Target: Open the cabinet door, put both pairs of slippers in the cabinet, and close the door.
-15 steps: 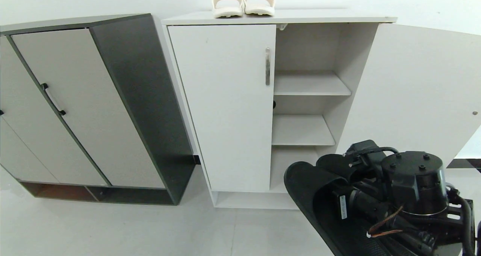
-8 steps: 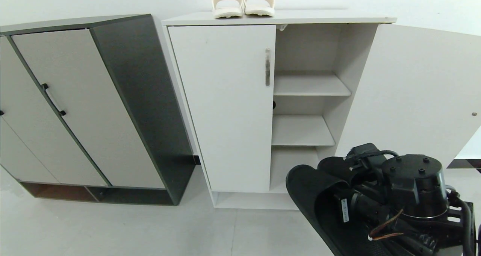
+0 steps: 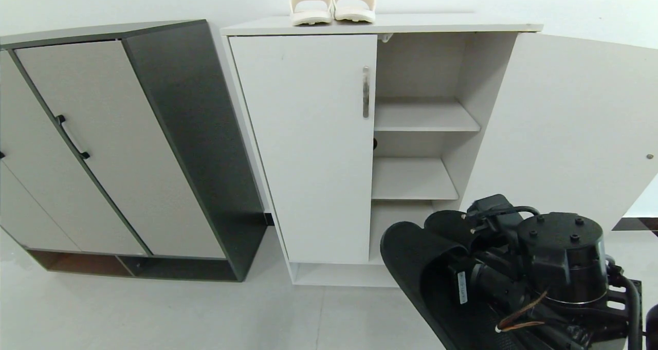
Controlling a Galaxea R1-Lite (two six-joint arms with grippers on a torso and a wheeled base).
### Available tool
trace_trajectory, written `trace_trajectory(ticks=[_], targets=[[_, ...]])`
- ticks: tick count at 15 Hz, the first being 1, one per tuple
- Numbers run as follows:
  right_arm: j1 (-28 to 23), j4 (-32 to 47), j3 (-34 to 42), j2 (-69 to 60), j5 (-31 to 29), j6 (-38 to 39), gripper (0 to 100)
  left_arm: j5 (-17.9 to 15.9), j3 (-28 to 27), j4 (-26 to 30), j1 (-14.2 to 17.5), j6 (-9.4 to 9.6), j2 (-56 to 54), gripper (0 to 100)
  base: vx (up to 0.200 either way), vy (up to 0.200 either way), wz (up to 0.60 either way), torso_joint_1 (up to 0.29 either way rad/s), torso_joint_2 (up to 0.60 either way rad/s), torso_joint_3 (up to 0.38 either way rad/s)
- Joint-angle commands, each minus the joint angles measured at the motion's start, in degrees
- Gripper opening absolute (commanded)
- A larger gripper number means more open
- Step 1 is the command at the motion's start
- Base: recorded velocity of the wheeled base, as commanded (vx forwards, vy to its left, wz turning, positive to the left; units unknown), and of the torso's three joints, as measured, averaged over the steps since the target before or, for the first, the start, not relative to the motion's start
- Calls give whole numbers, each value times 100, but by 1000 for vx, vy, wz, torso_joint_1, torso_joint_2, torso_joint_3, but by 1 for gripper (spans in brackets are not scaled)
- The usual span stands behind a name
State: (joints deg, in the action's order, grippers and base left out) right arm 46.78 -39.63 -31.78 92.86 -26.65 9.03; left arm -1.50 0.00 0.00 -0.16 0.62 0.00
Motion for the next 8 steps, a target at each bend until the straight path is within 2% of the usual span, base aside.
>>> trace_trajectory(ticks=[1,3,4,8], targets=[[42,-45,-188,207,-148,37,0,1,0,0,-2,-9,9,0,0,0,0,0,0,0],[42,-53,-505,637,-745,239,0,1,0,0,-2,-9,9,0,0,0,0,0,0,0],[42,-53,-531,672,-789,266,0,1,0,0,-2,-9,9,0,0,0,0,0,0,0],[33,-159,-1023,1411,-1361,521,0,1,0,9,-2,-9,9,0,0,-200,0,4,1,-1]])
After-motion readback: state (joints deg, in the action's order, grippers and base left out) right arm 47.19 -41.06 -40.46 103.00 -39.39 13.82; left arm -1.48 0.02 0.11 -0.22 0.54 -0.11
